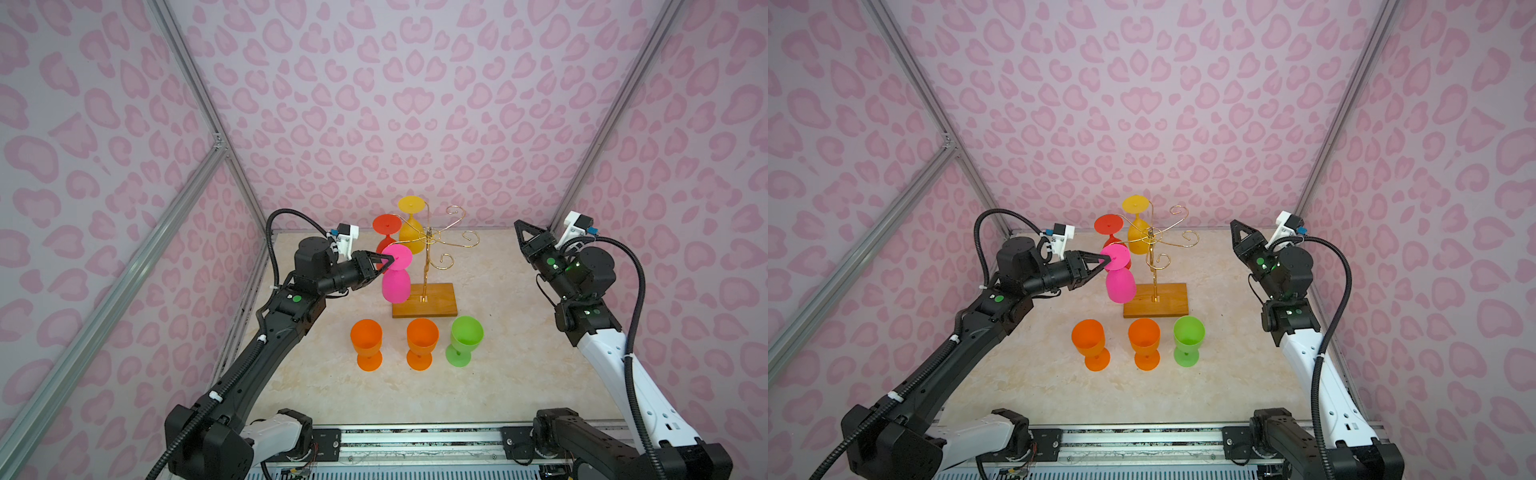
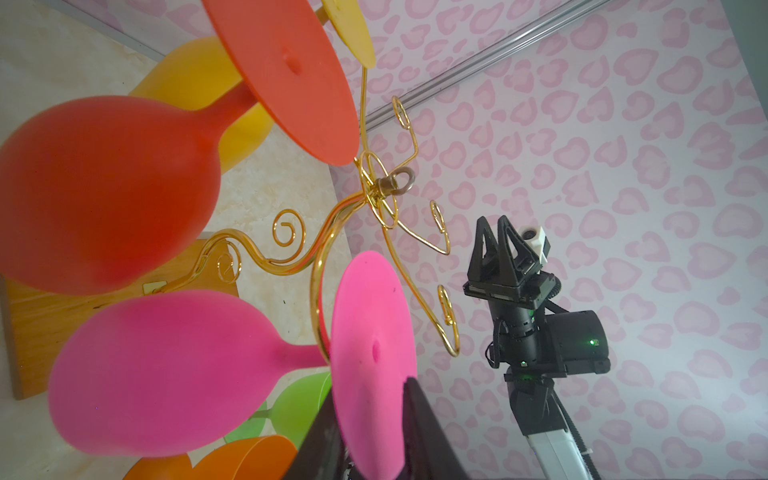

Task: Take the wine glass off the wine glass rack
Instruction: 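Move the left gripper up to the foot of the pink glass on the rack, then close the left gripper on the foot of the pink glass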

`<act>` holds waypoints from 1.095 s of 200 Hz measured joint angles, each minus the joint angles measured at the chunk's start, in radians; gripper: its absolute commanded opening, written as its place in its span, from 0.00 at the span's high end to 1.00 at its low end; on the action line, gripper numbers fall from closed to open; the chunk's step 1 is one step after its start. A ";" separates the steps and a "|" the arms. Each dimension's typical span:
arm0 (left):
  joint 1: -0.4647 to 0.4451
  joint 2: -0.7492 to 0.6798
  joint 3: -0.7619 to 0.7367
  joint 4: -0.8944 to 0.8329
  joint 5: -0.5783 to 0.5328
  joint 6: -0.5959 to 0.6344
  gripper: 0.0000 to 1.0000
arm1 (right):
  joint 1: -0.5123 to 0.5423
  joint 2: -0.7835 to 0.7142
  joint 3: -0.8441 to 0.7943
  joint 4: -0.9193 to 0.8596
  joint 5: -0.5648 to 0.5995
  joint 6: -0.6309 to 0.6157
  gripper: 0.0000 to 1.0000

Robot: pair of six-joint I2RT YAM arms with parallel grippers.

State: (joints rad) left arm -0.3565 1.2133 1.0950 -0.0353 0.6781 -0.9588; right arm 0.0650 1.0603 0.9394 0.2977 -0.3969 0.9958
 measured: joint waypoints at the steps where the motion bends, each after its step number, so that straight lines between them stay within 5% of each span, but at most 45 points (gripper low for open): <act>1: 0.000 0.000 0.000 0.000 0.000 0.000 0.77 | 0.000 0.000 0.000 0.000 0.000 0.000 0.71; 98: 0.000 -0.008 0.000 -0.016 0.003 0.000 0.91 | 0.000 0.001 0.000 0.004 0.000 0.007 0.70; 219: 0.008 -0.028 0.019 -0.018 0.032 -0.055 0.93 | -0.012 0.009 0.000 0.018 -0.020 0.033 0.70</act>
State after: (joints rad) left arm -0.3481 1.1851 1.1145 -0.0536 0.7097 -1.0142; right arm 0.0528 1.0695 0.9390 0.3161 -0.4168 1.0290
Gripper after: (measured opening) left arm 0.083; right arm 0.298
